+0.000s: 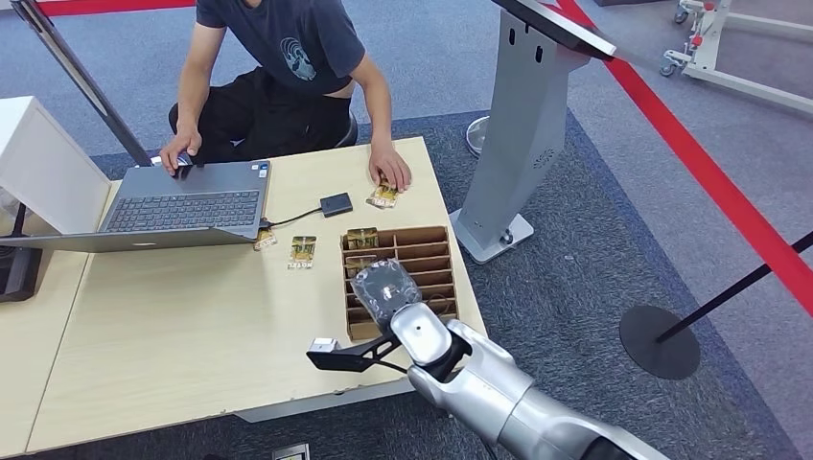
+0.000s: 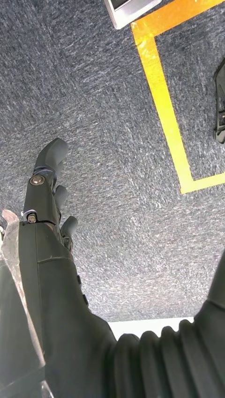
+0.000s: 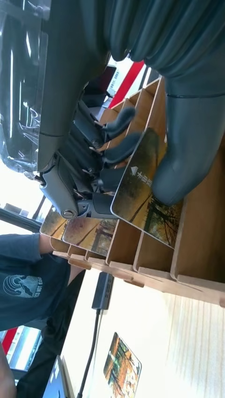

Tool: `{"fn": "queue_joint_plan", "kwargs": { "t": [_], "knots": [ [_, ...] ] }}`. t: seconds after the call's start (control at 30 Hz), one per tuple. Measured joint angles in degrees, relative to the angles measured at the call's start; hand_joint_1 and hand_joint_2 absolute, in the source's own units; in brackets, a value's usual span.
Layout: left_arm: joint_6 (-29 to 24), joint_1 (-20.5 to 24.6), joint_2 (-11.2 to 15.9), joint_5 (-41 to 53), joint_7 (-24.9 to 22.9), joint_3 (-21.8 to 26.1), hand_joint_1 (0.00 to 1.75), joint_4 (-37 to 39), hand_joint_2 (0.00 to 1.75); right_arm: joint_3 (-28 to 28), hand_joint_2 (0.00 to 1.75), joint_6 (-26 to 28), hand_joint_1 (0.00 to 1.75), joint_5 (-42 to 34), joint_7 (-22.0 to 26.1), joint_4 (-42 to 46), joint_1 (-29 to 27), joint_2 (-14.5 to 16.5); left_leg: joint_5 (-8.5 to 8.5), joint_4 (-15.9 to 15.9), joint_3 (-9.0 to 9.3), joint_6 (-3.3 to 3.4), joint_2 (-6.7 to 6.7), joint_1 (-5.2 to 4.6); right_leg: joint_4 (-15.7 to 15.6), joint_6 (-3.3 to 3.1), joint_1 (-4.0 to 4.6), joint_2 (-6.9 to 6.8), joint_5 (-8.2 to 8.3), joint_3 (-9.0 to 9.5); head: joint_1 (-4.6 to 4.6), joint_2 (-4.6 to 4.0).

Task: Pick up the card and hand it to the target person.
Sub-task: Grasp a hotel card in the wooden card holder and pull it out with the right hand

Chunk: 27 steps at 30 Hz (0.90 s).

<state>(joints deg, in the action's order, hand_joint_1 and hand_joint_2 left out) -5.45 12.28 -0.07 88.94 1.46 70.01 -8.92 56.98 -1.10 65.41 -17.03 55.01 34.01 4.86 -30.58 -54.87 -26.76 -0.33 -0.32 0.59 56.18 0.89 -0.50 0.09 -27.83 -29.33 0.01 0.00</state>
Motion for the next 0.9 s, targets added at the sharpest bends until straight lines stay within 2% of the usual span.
{"fn": "queue_joint_plan", "kwargs": {
  "t": [0.1,0.23,0.7,0.9],
  "knots": [
    [0.0,0.0,0.0,0.0,0.0,0.0,0.0,0.0,1.75,-0.3,1.75,0.1,1.75,0.0,-0.1,0.0,0.1,0.0,0.01,0.0,0.0,0.0,0.0,0.0,0.0,0.0,0.0,0.0,0.02,0.0,0.0,0.0],
    [0.1,0.0,0.0,0.0,0.5,0.0,0.0,0.0,0.0,-0.6,1.75,0.2,1.75,0.0,-0.3,0.0,0.5,-0.1,0.03,0.0,0.0,0.03,0.01,0.0,0.0,0.01,0.0,0.0,0.03,0.0,0.0,0.0],
    [1.4,0.2,0.0,-1.2,2.0,0.0,0.0,0.0,0.0,-1.7,1.75,0.2,1.75,-1.7,-0.1,0.9,0.8,-0.3,0.06,0.0,-0.01,0.06,0.01,0.0,0.0,0.01,0.0,0.0,0.06,0.0,0.0,0.0],
    [0.4,0.0,0.0,-1.4,2.0,0.0,0.0,0.0,0.0,-3.8,1.75,-0.4,1.75,-3.1,-1.1,5.8,2.3,-1.2,0.07,0.0,-0.01,0.07,0.02,-0.01,0.0,0.01,0.0,0.0,0.08,0.0,0.0,0.0]
  ]
}}
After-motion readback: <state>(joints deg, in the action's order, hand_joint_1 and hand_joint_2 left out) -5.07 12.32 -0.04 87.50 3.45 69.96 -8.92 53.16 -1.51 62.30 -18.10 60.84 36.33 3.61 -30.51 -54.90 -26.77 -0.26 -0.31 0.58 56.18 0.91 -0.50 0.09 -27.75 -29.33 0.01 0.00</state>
